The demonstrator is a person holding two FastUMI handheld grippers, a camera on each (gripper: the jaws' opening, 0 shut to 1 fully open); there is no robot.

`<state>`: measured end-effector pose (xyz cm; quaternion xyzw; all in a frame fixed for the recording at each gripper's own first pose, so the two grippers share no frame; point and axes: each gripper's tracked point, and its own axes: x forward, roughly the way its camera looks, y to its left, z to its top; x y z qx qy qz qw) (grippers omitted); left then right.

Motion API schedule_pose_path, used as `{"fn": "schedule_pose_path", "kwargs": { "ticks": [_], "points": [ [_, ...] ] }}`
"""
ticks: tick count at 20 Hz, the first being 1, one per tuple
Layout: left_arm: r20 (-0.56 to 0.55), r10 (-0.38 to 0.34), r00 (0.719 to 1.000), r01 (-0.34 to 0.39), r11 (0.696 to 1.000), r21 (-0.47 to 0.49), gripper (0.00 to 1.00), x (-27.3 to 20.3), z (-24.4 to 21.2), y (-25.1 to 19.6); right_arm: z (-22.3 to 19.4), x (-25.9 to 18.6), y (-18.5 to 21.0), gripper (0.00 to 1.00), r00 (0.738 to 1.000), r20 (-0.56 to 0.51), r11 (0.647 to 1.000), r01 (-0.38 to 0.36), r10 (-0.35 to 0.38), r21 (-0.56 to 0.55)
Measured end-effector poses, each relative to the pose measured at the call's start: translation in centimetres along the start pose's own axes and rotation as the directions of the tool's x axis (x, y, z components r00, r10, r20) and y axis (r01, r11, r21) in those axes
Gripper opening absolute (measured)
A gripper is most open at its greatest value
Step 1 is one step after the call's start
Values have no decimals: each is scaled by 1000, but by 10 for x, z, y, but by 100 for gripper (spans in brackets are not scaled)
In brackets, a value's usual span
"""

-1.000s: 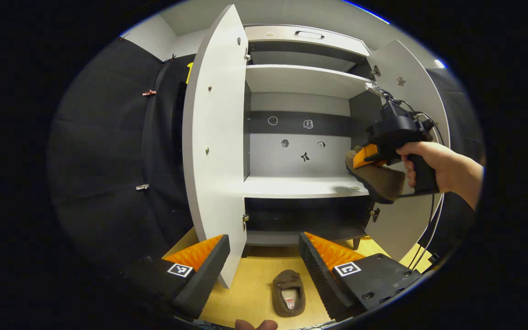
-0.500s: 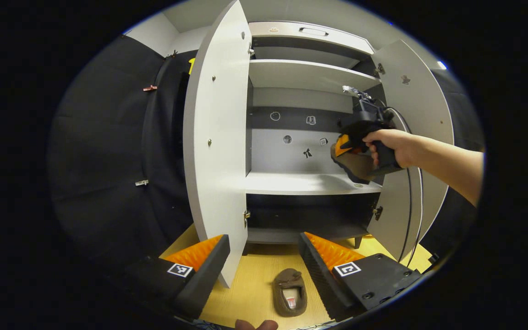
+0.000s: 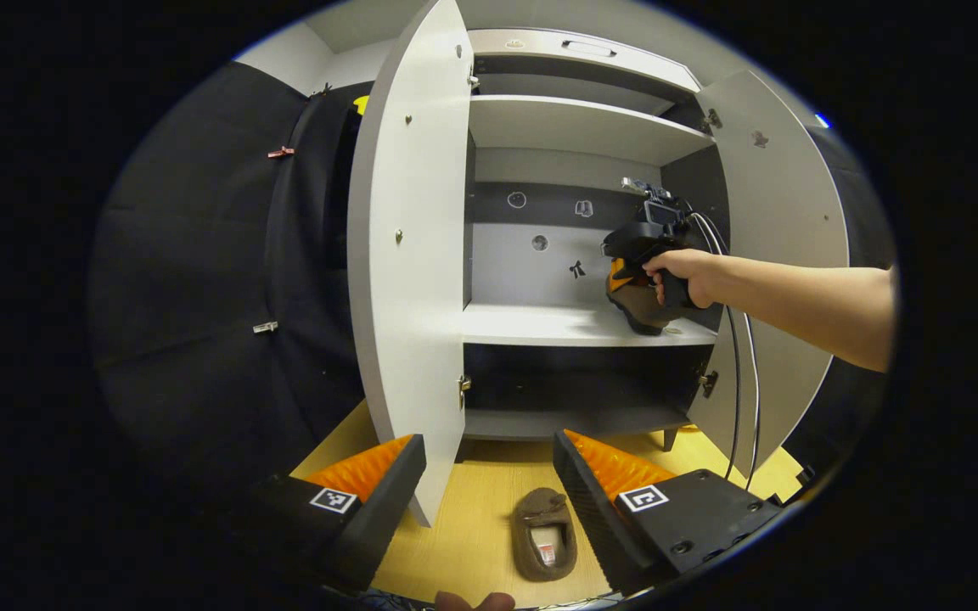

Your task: Grab one shoe with the right hand and put it into the shoe cabinet, grab the other shoe with the left hand and put it into the shoe cabinet; then close the right door with the right hand and the left door with the left hand.

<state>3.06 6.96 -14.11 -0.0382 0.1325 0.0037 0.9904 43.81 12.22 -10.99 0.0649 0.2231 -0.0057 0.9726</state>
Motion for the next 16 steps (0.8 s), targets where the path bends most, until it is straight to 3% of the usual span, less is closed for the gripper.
{"fn": "schedule_pose_path", "kwargs": {
  "ticks": [8, 12, 15, 16],
  "points": [
    [2, -5, 1000, 5, 1000, 8, 96, 5, 4, -4, -13, 8, 3, 17, 997, -73, 998, -5, 9, 61],
    [13, -16, 1000, 16, 1000, -3, 96, 8, 7, -12, -11, -14, 8, 49, 996, -76, 997, -38, 42, 62],
    [15, -28, 999, 28, 1000, -12, 96, 12, 5, -18, -9, -42, 16, 68, 995, -43, 992, -91, 95, 85],
    [13, -31, 999, 32, 999, -12, 96, 14, 4, -19, -7, -51, 14, 83, 995, -26, 992, -93, 96, 87]
  ]
}}
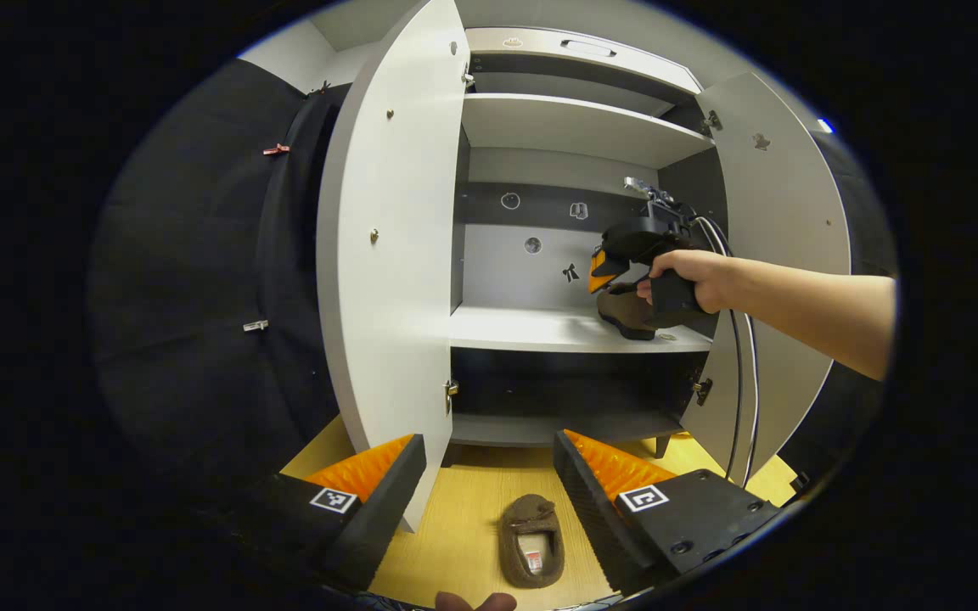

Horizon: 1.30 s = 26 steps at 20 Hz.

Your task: Grab one shoe with the right hand and put it into the shoe cabinet, grab the other shoe with the left hand and put it into the shoe cabinet; then close the right door with the right hand and the left door with the left hand.

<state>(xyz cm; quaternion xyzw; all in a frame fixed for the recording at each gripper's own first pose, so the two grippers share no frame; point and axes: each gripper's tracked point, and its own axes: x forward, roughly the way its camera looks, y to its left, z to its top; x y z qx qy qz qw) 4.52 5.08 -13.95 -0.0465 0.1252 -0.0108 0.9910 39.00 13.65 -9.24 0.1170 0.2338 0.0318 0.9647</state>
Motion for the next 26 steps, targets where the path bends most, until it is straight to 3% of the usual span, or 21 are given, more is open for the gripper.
{"fn": "schedule_pose_path", "kwargs": {
  "ticks": [1, 4, 13, 19, 26],
  "points": [
    [0, -1, 1000, 1, 1000, 1, 96, 1, -1, -1, 2, -10, 0, 93, 1000, 19, 1000, -1, 1, -4],
    [-12, -13, 1000, 13, 1000, -4, 96, 4, -10, -4, 7, -46, 2, 98, 996, 83, 999, -13, 16, -46],
    [-168, -101, 981, 99, 995, -22, 96, 18, -83, -19, 0, -186, 16, 98, 951, 294, 992, -68, 98, -110],
    [-320, -133, 938, 136, 991, -12, 96, 36, -166, -24, -4, -260, -7, 98, 924, 373, 991, -40, 86, -130],
    [-418, -145, 897, 169, 985, 20, 94, 70, -244, -20, -11, -332, -33, 98, 897, 437, 992, -15, 68, -124]
  ]
}}
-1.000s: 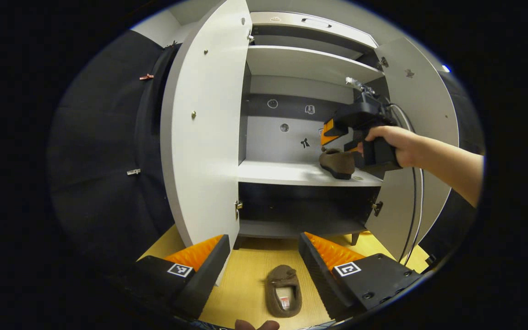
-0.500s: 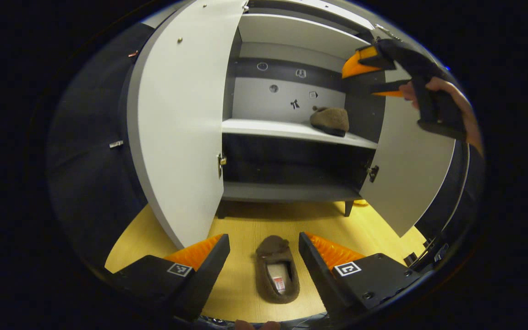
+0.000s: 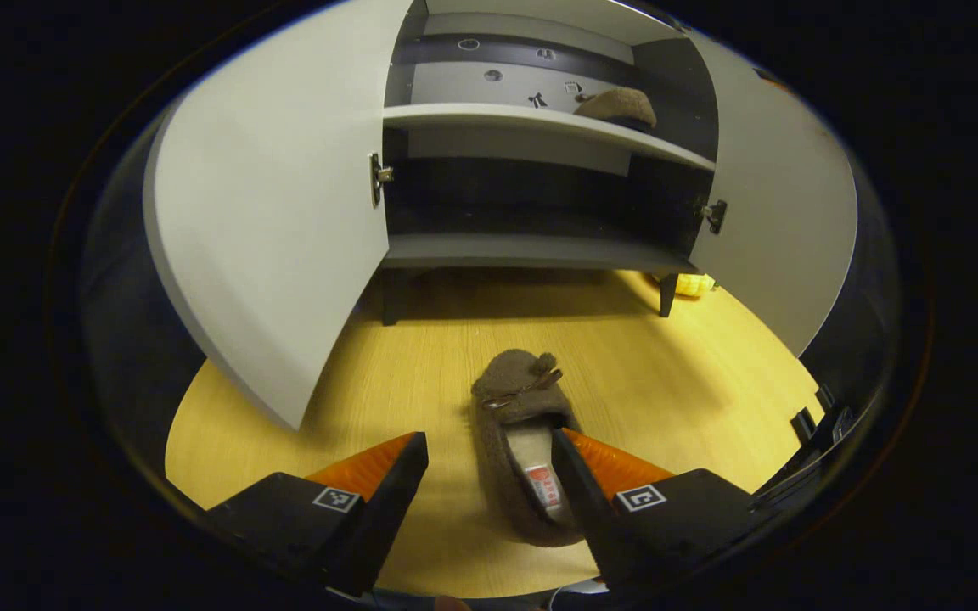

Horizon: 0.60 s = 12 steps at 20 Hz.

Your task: Grab one shoe with the right hand and put it into the shoe cabinet, grab the other shoe with the left hand and put it into the shoe cabinet; then close the right door with the right hand and the left door with the left hand.

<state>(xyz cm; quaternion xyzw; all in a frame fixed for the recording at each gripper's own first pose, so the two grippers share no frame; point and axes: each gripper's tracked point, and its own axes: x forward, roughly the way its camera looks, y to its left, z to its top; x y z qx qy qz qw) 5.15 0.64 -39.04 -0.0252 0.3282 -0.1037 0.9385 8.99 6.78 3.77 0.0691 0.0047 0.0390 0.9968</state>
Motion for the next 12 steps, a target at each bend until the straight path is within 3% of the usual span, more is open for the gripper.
{"fn": "schedule_pose_path", "kwargs": {
  "ticks": [3, 8, 12],
  "points": [
    [20, -20, 1000, 20, 1000, -7, 84, 23, -4, 1, 10, -20, -14, 98, 1000, -1, 1000, 27, -27, 14],
    [24, -26, 999, 26, 1000, 2, 79, 58, -10, 0, 22, -47, -33, 98, 998, 12, 998, 59, -59, 28],
    [43, -20, 999, 21, 999, -26, 58, 78, -10, 3, 19, -69, -37, 98, 998, -1, 998, 62, -62, 19]
  ]
}}
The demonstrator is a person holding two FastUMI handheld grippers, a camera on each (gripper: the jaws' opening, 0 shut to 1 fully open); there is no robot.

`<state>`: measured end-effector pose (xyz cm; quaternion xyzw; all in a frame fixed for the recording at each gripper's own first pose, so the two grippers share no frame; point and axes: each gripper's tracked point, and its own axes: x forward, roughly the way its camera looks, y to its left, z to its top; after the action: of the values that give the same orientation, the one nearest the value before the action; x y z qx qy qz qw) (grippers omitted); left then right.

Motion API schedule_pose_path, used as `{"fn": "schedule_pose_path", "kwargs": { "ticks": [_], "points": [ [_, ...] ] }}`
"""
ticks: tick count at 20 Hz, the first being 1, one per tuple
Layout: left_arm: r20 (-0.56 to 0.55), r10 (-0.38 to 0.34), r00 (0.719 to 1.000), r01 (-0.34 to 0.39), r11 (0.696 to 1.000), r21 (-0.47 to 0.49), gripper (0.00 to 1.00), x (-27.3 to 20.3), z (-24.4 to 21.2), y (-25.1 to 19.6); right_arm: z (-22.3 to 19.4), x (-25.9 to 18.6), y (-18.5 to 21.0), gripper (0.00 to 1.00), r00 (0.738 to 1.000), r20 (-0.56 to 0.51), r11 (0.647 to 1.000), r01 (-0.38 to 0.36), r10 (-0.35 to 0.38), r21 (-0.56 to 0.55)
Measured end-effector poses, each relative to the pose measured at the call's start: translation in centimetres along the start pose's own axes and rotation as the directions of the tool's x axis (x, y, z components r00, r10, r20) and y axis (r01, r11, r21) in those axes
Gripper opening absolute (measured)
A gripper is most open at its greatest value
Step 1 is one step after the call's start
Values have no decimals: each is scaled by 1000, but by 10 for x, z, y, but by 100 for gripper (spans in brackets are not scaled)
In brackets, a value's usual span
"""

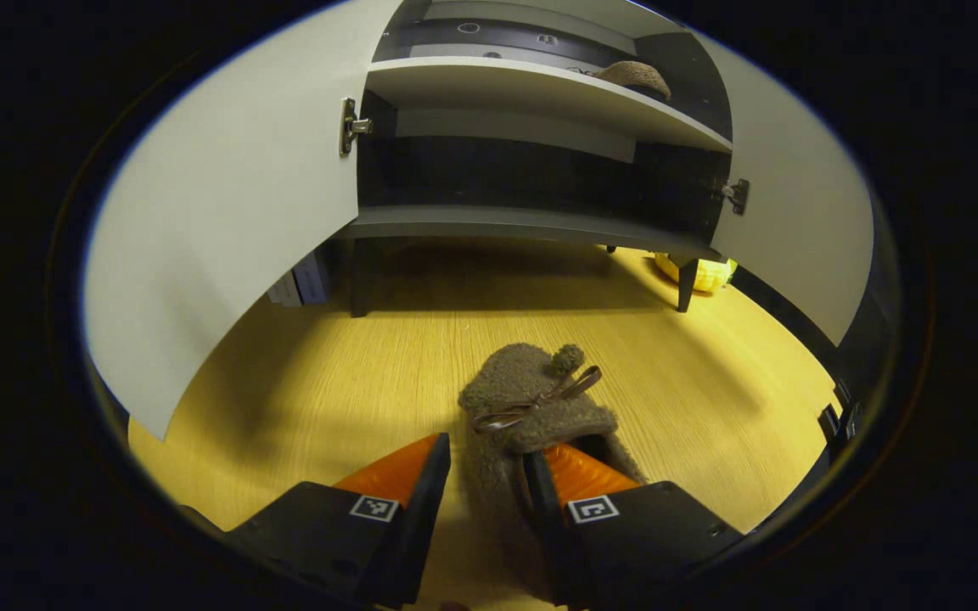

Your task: Grab one shoe with the right hand and put it into the shoe cabinet, grab the other shoe with the left hand and put it into the shoe cabinet; then close the right door with the right hand and the left door with the left hand.

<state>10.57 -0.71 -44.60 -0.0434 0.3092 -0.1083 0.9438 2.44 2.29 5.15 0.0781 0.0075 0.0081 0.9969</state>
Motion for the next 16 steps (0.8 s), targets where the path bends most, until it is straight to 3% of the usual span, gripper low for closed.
{"fn": "schedule_pose_path", "kwargs": {
  "ticks": [2, 3, 6, 7, 9, 13, 16],
  "points": [
    [-10, 1, 1000, -1, 1000, -6, 51, 8, 0, 1, -1, -9, -4, 98, 1000, -2, 1000, 5, -5, -18],
    [-13, 0, 1000, 0, 1000, -12, 43, 10, 1, -1, -1, -12, -4, 100, 1000, -1, 1000, 5, -5, -18],
    [-22, 55, 998, -55, 998, 29, 31, 15, 6, 6, -3, -20, -10, 98, 1000, 0, 999, 13, -13, -35],
    [-27, 73, 997, -72, 996, 46, 19, 15, 7, 7, -3, -21, -12, 98, 1000, -4, 999, 15, -15, -37],
    [-53, 89, 995, -86, 994, 70, 10, 11, 6, 5, -6, -23, -15, 98, 1000, -18, 1000, 18, -18, -25],
    [-56, 61, 997, -58, 997, 57, 7, -7, 25, -9, 1, -23, -25, 100, 1000, -15, 1000, 20, -19, 20],
    [-51, 110, 993, -108, 993, 42, 6, -30, 53, -10, 2, -26, -32, 98, 1000, -11, 999, 15, -15, 32]
  ]
}}
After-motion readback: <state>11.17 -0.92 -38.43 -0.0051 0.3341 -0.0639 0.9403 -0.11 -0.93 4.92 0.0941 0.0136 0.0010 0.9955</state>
